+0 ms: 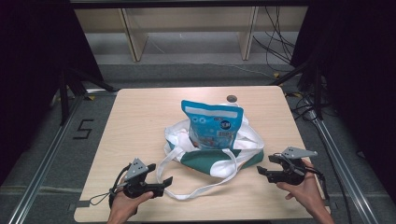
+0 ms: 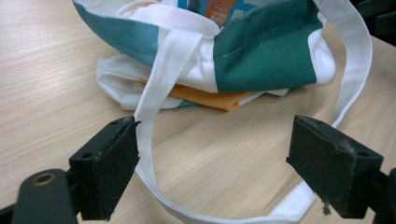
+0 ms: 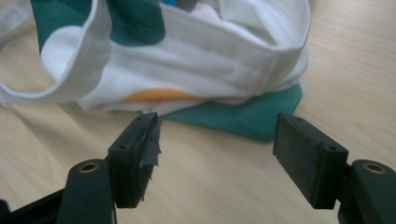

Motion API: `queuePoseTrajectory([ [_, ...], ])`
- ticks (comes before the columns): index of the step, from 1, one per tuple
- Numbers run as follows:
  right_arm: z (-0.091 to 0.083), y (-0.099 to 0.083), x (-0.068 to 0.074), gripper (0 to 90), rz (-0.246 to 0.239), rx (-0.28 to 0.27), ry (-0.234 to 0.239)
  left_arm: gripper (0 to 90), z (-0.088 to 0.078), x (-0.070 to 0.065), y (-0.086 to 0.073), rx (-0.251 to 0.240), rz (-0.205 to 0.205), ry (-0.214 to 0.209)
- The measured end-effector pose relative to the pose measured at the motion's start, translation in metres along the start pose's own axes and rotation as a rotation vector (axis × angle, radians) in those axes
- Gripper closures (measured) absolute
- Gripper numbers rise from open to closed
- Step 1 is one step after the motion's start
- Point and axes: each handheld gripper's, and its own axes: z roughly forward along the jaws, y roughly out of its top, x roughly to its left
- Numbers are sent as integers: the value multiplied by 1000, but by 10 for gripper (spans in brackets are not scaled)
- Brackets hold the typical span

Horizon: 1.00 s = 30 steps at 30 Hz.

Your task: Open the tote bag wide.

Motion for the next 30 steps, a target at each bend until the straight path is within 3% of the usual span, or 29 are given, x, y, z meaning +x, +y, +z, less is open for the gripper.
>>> queuePoseTrajectory([
  [2,0,-4,2,320,18,13,12,152,0,-1,-2,10,6,-3],
  [3,0,-5,2,315,-15,20,-13,153,0,-1,-3,9,3,-3],
  [4,0,-5,2,315,-15,20,-13,153,0,-1,-3,9,3,-3],
  [9,-3,-11,12,315,6,33,9,152,-2,-7,-11,14,5,8],
  [13,-4,-16,16,301,-33,13,0,153,-5,-13,-17,31,22,10],
  [14,-5,-18,21,297,0,32,13,153,-4,-15,-18,26,23,4],
  [15,-4,-19,20,296,-44,17,13,153,-4,-15,-18,26,23,4],
  [17,-6,-23,25,283,-27,41,22,153,-6,-20,-20,32,44,14],
  [20,-7,-30,29,272,-59,39,9,153,-5,-23,-21,20,40,18],
  [22,-9,-35,27,272,-60,35,23,153,-7,-23,-22,33,66,19],
  [24,-10,-39,24,273,-54,32,40,153,-6,-24,-22,35,66,20],
  [25,-12,-42,24,272,-15,48,45,153,-6,-24,-23,30,47,21],
  [26,-16,-48,23,273,32,56,44,153,-6,-23,-23,37,52,21],
  [29,-17,-52,18,273,13,38,55,152,-6,-23,-23,37,47,29],
  [30,-18,-54,20,273,43,42,51,152,-6,-23,-23,37,48,24],
])
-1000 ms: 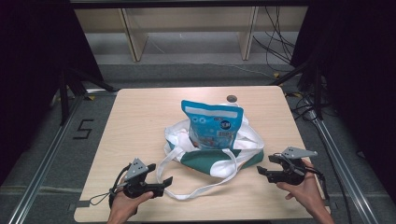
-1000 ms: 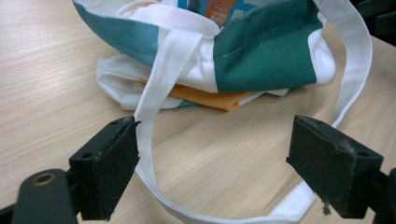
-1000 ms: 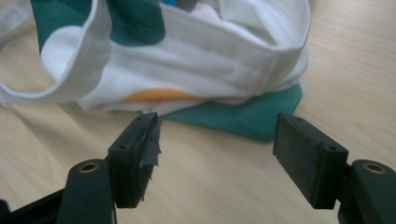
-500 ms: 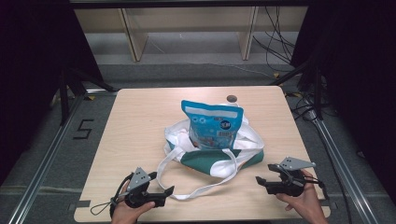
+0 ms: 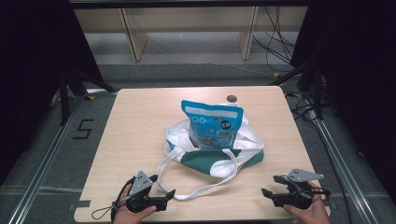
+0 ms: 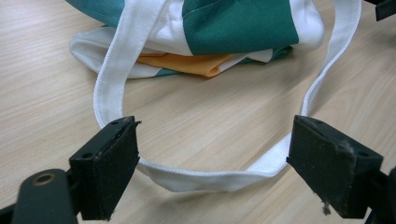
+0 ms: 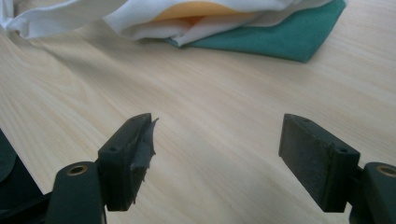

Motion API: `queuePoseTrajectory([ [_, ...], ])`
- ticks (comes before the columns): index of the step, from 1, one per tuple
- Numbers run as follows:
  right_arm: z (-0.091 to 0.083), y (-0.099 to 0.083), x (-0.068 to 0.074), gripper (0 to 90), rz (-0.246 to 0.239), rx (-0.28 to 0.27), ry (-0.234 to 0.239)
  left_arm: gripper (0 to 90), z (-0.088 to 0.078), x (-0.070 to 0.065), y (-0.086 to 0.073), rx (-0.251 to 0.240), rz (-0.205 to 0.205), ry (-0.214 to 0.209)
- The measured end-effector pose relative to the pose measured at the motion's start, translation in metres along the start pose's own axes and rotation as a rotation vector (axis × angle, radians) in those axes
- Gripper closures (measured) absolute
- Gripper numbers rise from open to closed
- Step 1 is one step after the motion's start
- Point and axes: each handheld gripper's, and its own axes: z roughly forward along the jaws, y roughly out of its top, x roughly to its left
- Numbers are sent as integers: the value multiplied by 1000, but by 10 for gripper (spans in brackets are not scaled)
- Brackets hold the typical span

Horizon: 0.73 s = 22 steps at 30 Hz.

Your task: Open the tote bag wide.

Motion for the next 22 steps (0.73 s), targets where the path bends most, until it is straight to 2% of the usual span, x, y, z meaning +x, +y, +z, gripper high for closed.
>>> queuePoseTrajectory([
  [2,-1,-3,-1,273,3,4,15,153,0,0,0,0,5,-2],
  [3,-1,-3,-3,273,-36,1,5,153,1,0,0,-4,-5,-3],
  [4,-1,-3,-3,273,-36,1,5,152,1,0,0,-4,-5,-3],
  [5,0,-4,-1,273,-10,20,7,153,1,-1,0,-2,-7,2],
  [6,0,-4,-2,273,-39,20,1,153,2,-1,0,-8,-15,2],
  [7,3,-4,-3,273,-49,14,19,152,1,1,0,6,0,4],
  [8,2,-5,1,273,-1,25,22,153,1,1,0,5,-2,7],
  [12,1,-4,-1,272,-20,28,12,153,2,2,0,1,-10,5],
  [16,2,-5,-2,272,-32,32,22,153,1,4,-1,0,-17,18],
  [17,1,-4,-3,272,-43,29,2,153,1,7,-1,3,-19,31],
  [18,1,-4,-3,272,-42,33,-1,152,0,10,0,12,12,38],
  [19,1,-4,-3,272,-42,33,-1,153,0,10,0,12,12,38],
  [20,1,-4,-4,272,-46,37,-4,153,-1,11,-1,13,-11,58],
  [21,1,-5,-4,271,-45,34,-2,153,-1,11,-1,13,-11,58],
  [22,1,-5,-2,271,-21,43,4,153,-2,13,0,10,-21,65],
])
